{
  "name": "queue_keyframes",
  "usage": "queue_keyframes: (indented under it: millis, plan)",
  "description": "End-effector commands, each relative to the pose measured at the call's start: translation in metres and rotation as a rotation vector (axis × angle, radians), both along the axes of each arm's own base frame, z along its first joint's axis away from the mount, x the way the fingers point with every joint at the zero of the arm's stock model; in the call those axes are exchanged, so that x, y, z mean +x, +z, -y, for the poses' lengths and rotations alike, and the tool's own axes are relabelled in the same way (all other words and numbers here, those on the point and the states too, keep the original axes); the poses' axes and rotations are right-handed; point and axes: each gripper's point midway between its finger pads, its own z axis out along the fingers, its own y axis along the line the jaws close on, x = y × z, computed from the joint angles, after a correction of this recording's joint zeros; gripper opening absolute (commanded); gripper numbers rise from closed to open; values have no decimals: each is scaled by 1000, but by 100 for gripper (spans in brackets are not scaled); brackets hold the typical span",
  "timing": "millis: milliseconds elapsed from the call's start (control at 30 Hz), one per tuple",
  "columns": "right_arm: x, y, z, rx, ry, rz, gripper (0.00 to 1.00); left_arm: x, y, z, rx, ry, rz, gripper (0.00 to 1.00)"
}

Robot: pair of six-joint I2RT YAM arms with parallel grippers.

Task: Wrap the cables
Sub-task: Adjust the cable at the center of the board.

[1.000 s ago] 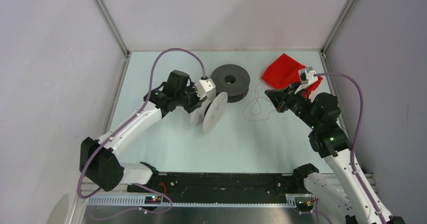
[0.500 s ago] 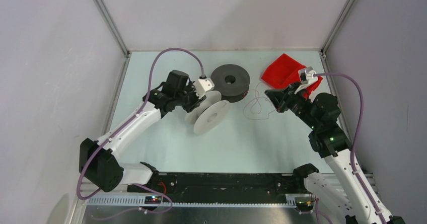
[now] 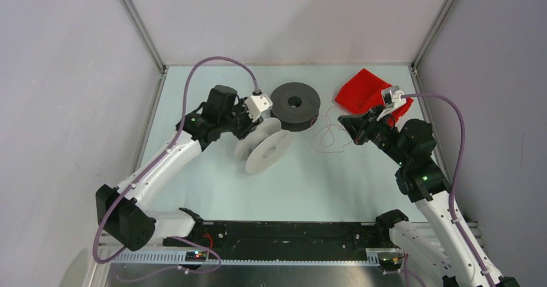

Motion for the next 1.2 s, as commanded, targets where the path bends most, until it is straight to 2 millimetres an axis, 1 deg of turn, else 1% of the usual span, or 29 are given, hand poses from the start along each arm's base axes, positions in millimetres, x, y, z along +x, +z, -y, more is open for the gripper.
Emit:
queue_keyframes:
  millis: [0, 100, 133, 167, 200, 233, 267, 300, 333, 367, 400, 467, 567, 600, 667, 800, 900, 1000, 1067, 1100, 1133, 1167]
  plan:
    - [-11, 32, -6, 49, 52, 73, 4, 7, 73, 5, -113, 1, 159, 47]
    - [-18, 35, -16, 76, 118, 66, 3, 4, 101, 11, -183, -9, 193, 50]
    - [-19, 35, -19, 82, 137, 60, 3, -1, 115, 19, -238, -32, 190, 51]
    - [-25, 38, -24, 96, 178, 60, 3, -6, 124, 24, -275, -51, 189, 52]
    - [-26, 39, -27, 104, 199, 57, 3, -17, 138, 36, -348, -108, 166, 53]
    - [-31, 43, -32, 121, 241, 58, 3, -24, 146, 42, -383, -147, 155, 54]
    - [-38, 47, -37, 134, 287, 63, 3, -39, 157, 54, -441, -230, 129, 54]
    - [-41, 50, -40, 142, 316, 71, 3, -53, 163, 63, -475, -306, 111, 55]
    - [-49, 55, -45, 152, 371, 87, 3, -59, 168, 67, -492, -341, 116, 55]
    - [-53, 56, -48, 155, 399, 87, 3, -72, 171, 75, -506, -408, 114, 56]
    - [-61, 59, -52, 162, 449, 94, 3, -80, 175, 82, -516, -451, 127, 57]
    - [-68, 60, -57, 167, 505, 89, 3, -92, 177, 93, -525, -513, 142, 59]
    - [-72, 57, -64, 167, 554, 70, 3, -107, 179, 109, -548, -594, 134, 59]
    - [-72, 55, -66, 165, 568, 59, 3, -110, 177, 115, -551, -612, 119, 59]
    - [-74, 52, -69, 164, 593, 41, 3, -113, 174, 125, -560, -629, 102, 59]
    - [-77, 47, -73, 161, 630, 20, 3, -109, 164, 138, -554, -621, 70, 58]
    - [-76, 44, -74, 157, 637, 2, 3, -108, 155, 146, -557, -609, 26, 56]
    - [-74, 42, -74, 156, 628, -3, 3, -112, 147, 152, -560, -608, -22, 54]
    - [-73, 41, -74, 152, 620, -3, 3, -115, 141, 155, -560, -609, -50, 47]
    - [-71, 40, -73, 149, 609, -3, 3, -117, 138, 156, -561, -611, -63, 35]
    - [-69, 40, -73, 147, 600, -3, 3, -117, 137, 156, -565, -600, -81, 27]
    - [-64, 38, -71, 142, 569, -4, 3, -117, 137, 156, -568, -588, -91, 11]
